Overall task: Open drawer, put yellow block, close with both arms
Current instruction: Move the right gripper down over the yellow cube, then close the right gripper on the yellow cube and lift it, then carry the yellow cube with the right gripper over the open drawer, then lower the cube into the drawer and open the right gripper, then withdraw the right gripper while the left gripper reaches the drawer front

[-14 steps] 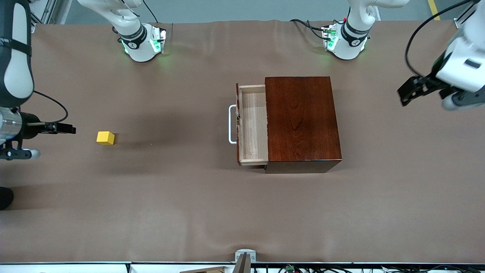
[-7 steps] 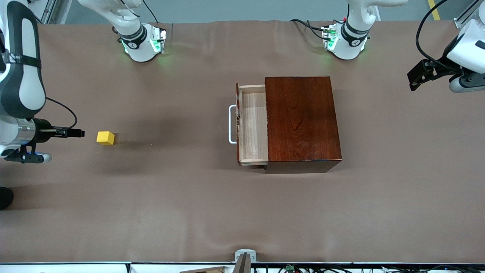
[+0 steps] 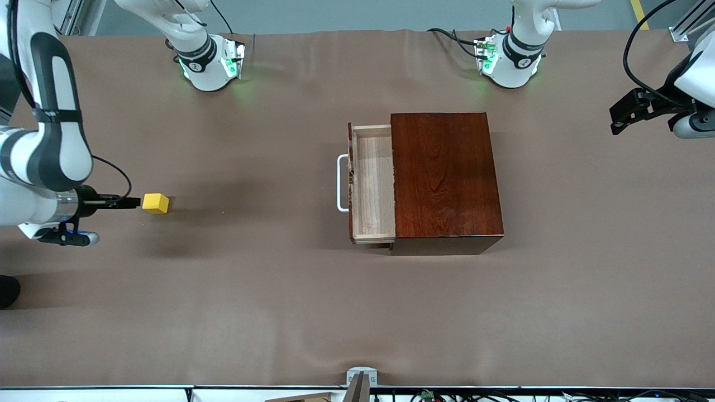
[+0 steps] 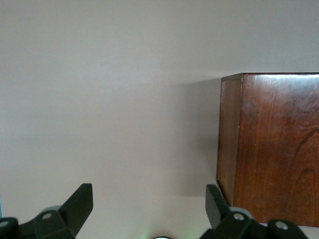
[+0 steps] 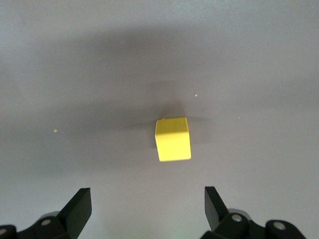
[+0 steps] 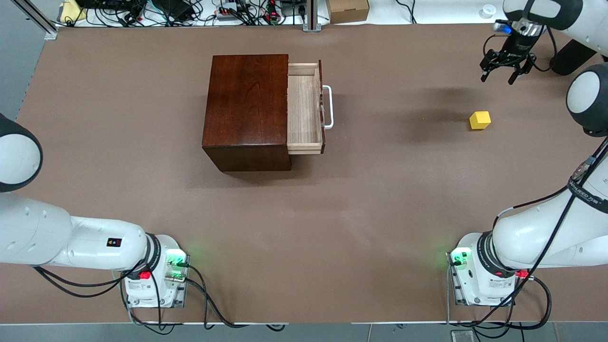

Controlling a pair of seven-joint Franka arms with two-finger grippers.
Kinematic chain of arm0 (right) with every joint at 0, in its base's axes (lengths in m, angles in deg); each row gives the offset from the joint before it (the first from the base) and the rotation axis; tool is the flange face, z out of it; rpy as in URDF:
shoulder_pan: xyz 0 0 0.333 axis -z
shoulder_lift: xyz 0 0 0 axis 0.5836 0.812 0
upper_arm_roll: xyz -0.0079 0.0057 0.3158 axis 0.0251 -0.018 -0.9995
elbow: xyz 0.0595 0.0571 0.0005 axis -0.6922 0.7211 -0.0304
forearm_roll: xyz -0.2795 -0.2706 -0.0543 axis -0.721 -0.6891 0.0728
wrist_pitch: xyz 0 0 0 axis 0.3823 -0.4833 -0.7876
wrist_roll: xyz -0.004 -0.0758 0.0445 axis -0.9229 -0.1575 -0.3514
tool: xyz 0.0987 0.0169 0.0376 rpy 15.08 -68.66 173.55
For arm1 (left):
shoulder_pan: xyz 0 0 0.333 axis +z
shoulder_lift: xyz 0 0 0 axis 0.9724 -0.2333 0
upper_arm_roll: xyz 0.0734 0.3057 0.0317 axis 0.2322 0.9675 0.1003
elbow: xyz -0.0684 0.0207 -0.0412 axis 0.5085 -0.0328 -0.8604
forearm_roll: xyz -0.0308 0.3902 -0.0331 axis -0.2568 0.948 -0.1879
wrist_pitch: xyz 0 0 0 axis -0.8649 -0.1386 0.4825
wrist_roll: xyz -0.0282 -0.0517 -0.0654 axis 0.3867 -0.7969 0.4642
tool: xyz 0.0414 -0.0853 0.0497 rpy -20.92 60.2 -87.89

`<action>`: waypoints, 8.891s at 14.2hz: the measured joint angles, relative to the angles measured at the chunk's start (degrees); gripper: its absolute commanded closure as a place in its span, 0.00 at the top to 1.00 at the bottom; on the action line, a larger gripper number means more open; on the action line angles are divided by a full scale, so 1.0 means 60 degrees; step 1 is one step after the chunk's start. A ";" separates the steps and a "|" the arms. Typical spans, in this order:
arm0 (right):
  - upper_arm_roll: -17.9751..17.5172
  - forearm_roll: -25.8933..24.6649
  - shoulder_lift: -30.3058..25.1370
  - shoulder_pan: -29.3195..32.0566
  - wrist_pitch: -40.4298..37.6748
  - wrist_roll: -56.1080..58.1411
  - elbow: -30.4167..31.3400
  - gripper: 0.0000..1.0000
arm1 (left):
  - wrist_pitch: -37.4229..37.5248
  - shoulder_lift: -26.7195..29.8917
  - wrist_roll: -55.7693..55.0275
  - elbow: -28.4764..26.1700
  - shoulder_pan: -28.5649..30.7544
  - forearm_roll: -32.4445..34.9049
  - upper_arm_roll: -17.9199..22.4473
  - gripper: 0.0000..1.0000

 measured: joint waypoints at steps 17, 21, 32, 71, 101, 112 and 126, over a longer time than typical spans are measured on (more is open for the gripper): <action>-0.0006 0.0001 0.0001 -0.0005 0.4799 0.0703 0.3354 1.00 | -0.0013 -0.0009 0.0455 -0.0111 0.0438 -0.0483 -0.0092 1.00; 0.0022 0.0001 -0.0001 0.0065 0.5051 0.0895 0.3599 0.89 | 0.0180 0.0042 0.0455 -0.0108 0.0445 -0.0483 -0.0082 1.00; 0.0019 0.0001 -0.0049 0.0190 0.5510 0.1417 0.4077 0.00 | 0.0724 0.0230 0.0455 -0.0107 0.0433 -0.0483 -0.0273 1.00; -0.1635 0.1377 -0.1823 -0.4009 -0.0079 -1.2448 0.0515 0.00 | 0.0562 0.0275 0.0477 -0.0407 0.0921 -0.0483 -0.0232 1.00; -0.3473 0.0838 0.1483 -0.6333 0.3903 -2.0633 -0.1677 0.00 | 0.0212 0.0190 0.0083 -0.0543 0.0803 -0.0484 -0.1082 1.00; -0.3406 0.0696 0.1711 -0.6301 0.3837 -2.1141 -0.2041 1.00 | -0.0977 -0.0986 -0.1470 -0.0560 0.0742 -0.0493 -0.2737 1.00; -0.3885 0.0688 0.1672 -0.4626 -0.0201 -1.9040 -0.4199 1.00 | -0.2372 -0.2581 -0.4592 -0.0187 -0.0973 -0.0493 -0.3121 1.00</action>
